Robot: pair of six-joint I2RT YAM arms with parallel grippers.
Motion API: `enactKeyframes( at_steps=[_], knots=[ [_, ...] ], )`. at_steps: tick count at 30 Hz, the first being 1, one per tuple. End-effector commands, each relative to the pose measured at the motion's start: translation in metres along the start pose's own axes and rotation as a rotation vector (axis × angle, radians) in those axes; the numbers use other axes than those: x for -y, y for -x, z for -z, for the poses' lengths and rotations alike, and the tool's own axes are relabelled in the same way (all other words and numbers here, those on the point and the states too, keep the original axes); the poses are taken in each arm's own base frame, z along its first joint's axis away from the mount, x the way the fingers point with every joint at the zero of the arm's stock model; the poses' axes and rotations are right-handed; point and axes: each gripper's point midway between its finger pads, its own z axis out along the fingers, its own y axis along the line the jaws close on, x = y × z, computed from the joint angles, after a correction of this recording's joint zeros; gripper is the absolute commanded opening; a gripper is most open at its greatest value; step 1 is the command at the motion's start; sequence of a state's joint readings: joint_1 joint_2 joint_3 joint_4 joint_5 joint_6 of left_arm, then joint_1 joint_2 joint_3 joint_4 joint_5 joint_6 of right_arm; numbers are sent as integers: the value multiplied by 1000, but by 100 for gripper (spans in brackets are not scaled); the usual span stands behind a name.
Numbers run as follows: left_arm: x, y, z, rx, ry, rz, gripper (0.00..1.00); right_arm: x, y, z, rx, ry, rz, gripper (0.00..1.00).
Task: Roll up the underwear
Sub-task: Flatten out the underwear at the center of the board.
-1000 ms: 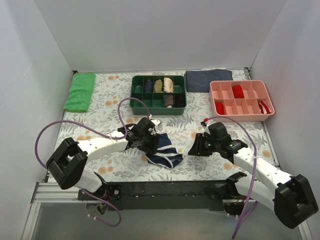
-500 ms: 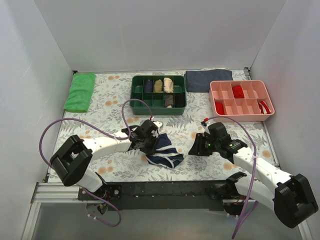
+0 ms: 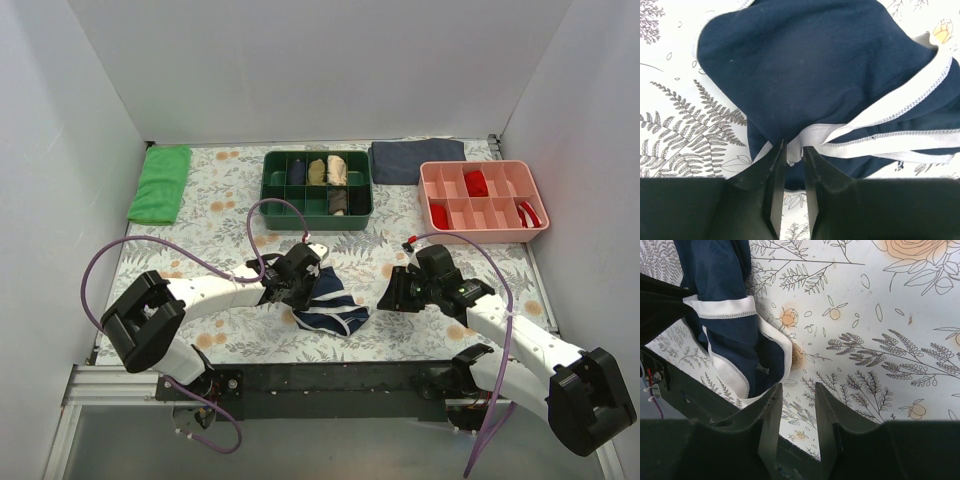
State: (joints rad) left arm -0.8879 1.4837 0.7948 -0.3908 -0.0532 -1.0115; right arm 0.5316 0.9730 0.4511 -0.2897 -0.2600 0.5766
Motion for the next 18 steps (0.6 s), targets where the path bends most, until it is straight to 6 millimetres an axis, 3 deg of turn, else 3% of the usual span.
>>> enactKeyframes(
  at_steps=[1, 3, 9, 13, 18],
  knots=[
    [-1, 15, 9, 68, 24, 7, 23, -7, 8, 4, 25, 10, 10, 41],
    [-2, 17, 9, 72, 23, 8, 34, -7, 8, 4, 26, 9, 13, 41],
    [3, 18, 7, 69, 8, 8, 34, -6, 8, 2, 24, 9, 8, 41],
    [7, 19, 5, 70, -4, 10, 29, -5, 7, 1, 25, 10, 4, 41],
    [9, 18, -1, 56, 5, -3, 11, -3, 5, 0, 17, 8, 3, 41]
  ],
)
